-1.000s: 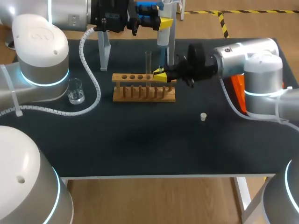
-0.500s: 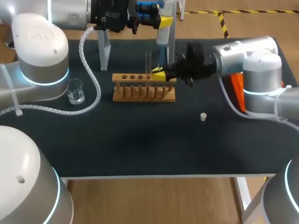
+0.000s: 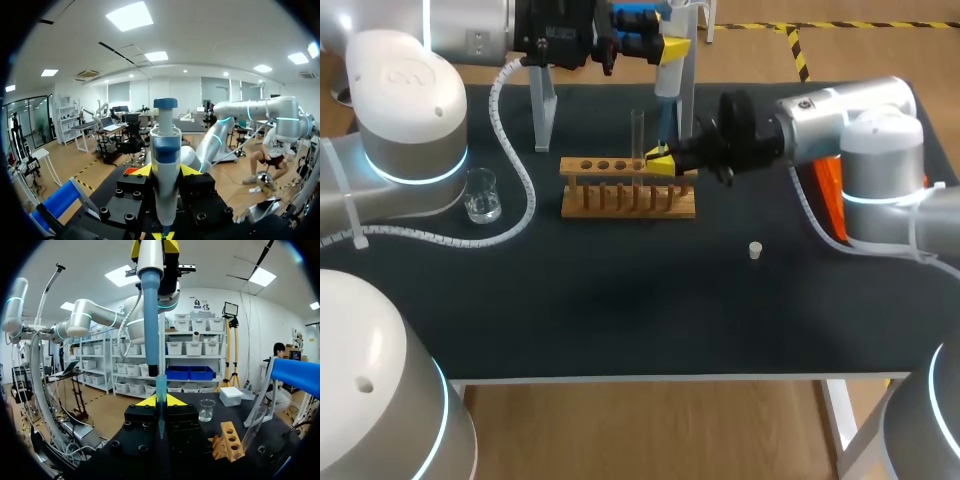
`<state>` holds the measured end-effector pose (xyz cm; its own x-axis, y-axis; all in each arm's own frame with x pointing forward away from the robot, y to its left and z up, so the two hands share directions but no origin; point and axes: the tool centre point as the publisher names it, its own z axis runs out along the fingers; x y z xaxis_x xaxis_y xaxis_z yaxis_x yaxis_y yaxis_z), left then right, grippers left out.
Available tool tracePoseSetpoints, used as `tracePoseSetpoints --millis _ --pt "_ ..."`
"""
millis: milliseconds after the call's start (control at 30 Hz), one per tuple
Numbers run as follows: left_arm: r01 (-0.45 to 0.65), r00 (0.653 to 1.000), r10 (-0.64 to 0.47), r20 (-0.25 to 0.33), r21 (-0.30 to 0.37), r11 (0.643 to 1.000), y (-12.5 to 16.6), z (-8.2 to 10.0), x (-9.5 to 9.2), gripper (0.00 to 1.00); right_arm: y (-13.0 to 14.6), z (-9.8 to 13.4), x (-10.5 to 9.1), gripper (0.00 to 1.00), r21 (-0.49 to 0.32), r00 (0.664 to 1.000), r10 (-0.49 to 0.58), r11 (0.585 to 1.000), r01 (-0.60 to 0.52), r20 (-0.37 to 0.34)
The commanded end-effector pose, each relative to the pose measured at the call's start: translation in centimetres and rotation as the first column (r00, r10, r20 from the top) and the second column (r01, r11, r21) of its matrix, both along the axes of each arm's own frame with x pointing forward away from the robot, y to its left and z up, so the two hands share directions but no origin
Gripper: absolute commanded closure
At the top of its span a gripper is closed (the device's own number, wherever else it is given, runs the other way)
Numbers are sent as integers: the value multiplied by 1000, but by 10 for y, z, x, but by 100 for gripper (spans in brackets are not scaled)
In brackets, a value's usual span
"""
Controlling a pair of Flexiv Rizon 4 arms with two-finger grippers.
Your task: Invert the test tube, pick up the pipette, mount the tip to pipette, aspirate from beaker and dispense into the tube, eject the tip, return the pipette, and cap with the stopper.
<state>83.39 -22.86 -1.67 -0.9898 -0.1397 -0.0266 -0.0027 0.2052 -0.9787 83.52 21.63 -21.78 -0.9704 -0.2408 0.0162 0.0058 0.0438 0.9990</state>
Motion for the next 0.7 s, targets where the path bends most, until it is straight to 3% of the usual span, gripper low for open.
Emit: tracePoseSetpoints --millis 33,700 --pt "0 1000 0 1 -1 1000 -1 -1 1 100 -1 1 -1 100 -1 1000 -4 1000 4 0" --pt "0 1000 0 1 -1 1000 -1 -1 1 100 -1 2 -1 100 5 1000 -7 1000 7 -3"
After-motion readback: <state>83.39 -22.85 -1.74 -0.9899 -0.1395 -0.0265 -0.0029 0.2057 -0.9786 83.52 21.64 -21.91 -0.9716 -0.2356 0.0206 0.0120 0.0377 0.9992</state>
